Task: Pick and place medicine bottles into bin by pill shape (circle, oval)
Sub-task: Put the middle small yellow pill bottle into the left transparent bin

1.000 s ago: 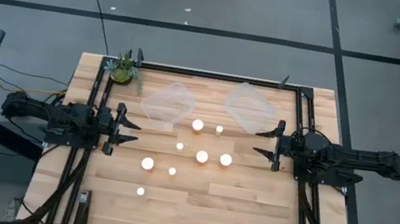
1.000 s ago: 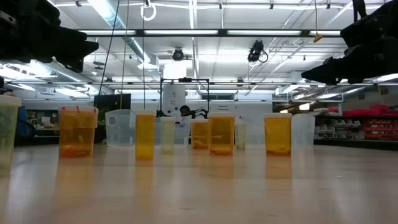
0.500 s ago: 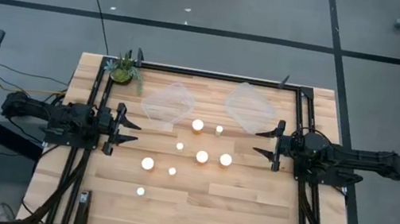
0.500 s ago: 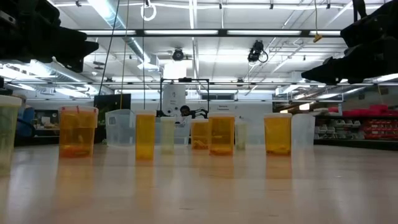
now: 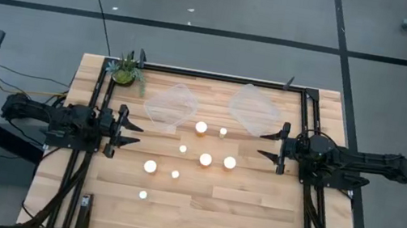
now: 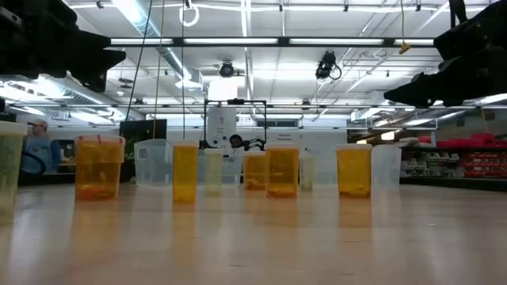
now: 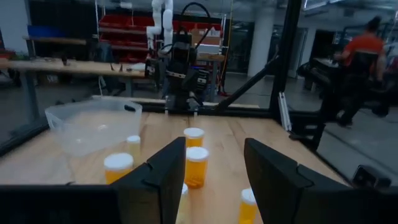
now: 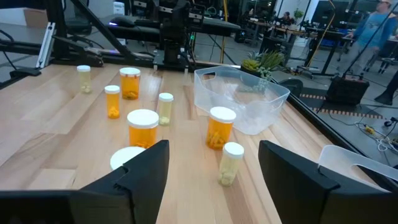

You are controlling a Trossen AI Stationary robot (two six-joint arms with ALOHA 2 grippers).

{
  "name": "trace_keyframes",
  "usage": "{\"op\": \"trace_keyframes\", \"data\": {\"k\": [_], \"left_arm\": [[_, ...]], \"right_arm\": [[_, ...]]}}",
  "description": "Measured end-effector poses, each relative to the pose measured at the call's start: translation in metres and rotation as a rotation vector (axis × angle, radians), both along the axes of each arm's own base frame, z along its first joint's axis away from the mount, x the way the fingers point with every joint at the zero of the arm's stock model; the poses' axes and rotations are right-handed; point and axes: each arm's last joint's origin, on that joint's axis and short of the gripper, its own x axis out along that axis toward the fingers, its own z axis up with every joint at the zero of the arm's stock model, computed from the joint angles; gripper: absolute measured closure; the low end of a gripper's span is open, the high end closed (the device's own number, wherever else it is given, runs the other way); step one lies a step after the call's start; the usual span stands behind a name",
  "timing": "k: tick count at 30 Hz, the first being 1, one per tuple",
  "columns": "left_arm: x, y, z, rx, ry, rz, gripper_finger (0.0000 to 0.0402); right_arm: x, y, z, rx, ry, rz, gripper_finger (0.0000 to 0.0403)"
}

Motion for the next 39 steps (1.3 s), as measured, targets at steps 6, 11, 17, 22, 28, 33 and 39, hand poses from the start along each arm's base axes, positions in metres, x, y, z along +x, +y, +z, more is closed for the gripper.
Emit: {"op": "trace_keyframes", "data": {"k": [6, 11, 17, 22, 28, 33, 39], "left_arm": [[-0.001, 0.0, 0.007, -0.056, -0.067, -0.002, 0.023], [-0.001, 0.003, 0.011, -0.112, -0.114, 0.082, 0.023], [-0.002, 0.004, 0.014, -0.121, -0.141, 0.126, 0.023], [-0.002, 0.004, 0.014, -0.078, -0.145, 0.133, 0.023], [0.002, 0.003, 0.01, -0.092, -0.096, 0.108, 0.023], [0.007, 0.002, 0.005, -0.06, -0.035, 0.099, 0.023], [0.011, 0.001, 0.002, 0.007, -0.001, 0.105, 0.023]], "right_arm": [[0.0, 0.0, 0.0, 0.0, 0.0, 0.0, 0.0148], [0.0, 0.0, 0.0, 0.0, 0.0, 0.0, 0.0148], [0.0, 0.0, 0.0, 0.0, 0.001, 0.0, 0.0148], [0.0, 0.0, 0.0, 0.0, 0.001, 0.0, 0.0148], [0.0, 0.0, 0.0, 0.0, 0.001, 0.0, 0.0148], [0.0, 0.0, 0.0, 0.0, 0.001, 0.0, 0.0148], [0.0, 0.0, 0.0, 0.0, 0.001, 0.0, 0.0148]]}}
